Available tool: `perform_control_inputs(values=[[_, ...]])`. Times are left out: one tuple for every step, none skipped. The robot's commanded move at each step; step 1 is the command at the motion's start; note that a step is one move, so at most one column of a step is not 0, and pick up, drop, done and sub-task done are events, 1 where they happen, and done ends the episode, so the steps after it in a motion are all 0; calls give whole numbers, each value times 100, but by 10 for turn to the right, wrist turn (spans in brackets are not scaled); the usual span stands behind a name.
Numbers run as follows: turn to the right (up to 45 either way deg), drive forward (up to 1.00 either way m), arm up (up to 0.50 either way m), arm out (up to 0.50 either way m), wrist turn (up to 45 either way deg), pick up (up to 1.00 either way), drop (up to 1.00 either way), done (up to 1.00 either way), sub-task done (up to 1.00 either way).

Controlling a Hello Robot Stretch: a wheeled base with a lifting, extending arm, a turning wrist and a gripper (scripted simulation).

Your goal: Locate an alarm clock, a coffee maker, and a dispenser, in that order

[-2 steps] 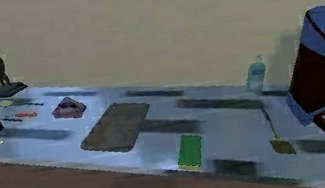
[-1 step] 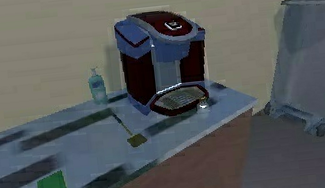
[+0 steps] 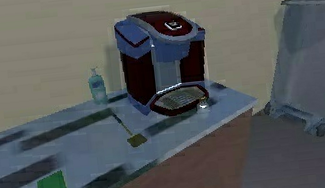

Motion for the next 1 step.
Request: perform_control_inputs(values=[[450,0,0,0,0,0,0,0,0]])
